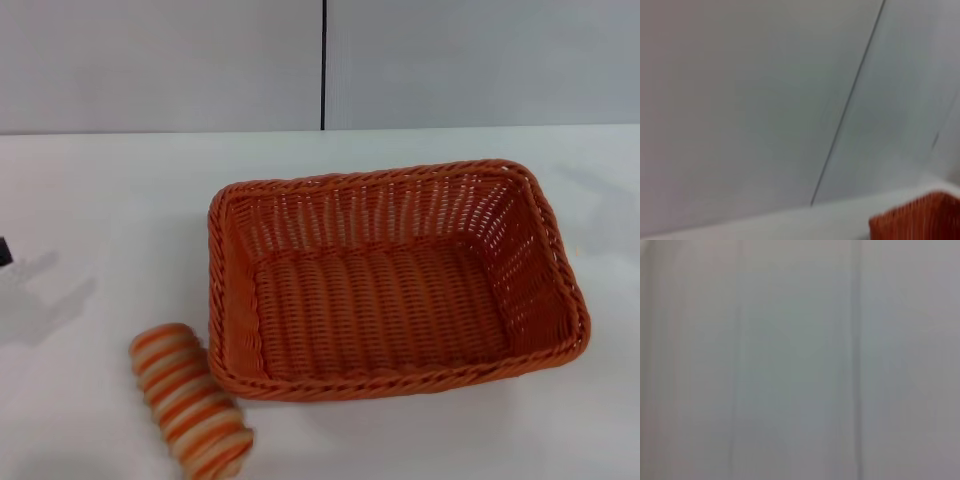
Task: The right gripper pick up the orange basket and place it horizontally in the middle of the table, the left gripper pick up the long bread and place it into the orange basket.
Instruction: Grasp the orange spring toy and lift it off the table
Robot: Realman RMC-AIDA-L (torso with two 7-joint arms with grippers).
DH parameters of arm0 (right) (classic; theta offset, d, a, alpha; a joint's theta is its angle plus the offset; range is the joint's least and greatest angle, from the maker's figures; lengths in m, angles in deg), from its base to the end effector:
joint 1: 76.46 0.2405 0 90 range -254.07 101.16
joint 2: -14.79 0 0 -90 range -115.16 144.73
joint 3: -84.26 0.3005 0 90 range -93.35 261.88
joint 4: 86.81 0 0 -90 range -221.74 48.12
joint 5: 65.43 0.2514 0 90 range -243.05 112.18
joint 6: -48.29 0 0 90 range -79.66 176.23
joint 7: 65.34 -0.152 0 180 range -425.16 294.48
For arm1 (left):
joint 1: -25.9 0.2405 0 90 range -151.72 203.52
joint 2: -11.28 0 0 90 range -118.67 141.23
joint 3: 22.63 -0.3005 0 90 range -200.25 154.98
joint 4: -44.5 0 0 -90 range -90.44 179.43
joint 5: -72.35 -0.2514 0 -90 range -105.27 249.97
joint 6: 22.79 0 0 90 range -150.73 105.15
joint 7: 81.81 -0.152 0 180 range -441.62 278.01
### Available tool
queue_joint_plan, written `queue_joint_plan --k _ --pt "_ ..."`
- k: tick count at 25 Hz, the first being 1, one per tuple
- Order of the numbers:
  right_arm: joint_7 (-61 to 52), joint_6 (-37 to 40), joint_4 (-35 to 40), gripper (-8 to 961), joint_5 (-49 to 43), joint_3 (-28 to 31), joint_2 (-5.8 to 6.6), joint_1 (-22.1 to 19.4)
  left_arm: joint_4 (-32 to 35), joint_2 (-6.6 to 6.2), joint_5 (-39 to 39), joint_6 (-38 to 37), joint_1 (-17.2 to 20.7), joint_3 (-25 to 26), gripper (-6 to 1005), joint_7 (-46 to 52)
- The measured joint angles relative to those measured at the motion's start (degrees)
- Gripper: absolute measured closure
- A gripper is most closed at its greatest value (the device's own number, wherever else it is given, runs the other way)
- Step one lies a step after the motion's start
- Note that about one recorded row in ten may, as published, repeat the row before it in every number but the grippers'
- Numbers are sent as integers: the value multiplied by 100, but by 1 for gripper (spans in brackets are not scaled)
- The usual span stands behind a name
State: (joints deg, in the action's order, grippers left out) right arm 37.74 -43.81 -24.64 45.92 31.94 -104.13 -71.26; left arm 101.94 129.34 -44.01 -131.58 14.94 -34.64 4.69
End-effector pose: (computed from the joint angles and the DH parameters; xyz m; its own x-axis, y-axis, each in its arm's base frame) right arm 0.3117 0.3085 0.0955 0.5814 0.0988 -0.8076 -0.4600 -0.7788 -0.4264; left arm -0.4212 0.2389 0.1165 0.6262 0.3954 0.6720 0.7247 -0.6131 -0.3145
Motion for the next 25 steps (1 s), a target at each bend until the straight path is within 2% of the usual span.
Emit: queue_joint_plan --k 2,5,10,15,25 --pt "6 -318 -406 336 29 461 6 61 215 -3 -333 -7 -124 -85 283 144" --pt "9 -518 -688 336 39 785 7 92 304 33 -701 163 -215 -343 281 159" --pt "9 -515 -807 336 50 840 9 124 -153 38 -877 626 -188 -1014 280 123" --pt "-3 -508 -907 336 61 899 10 229 -466 27 -881 730 -72 -1482 281 74" --pt "-4 -495 -1020 336 63 908 3 384 -971 34 -890 716 -64 -1599 283 -80"
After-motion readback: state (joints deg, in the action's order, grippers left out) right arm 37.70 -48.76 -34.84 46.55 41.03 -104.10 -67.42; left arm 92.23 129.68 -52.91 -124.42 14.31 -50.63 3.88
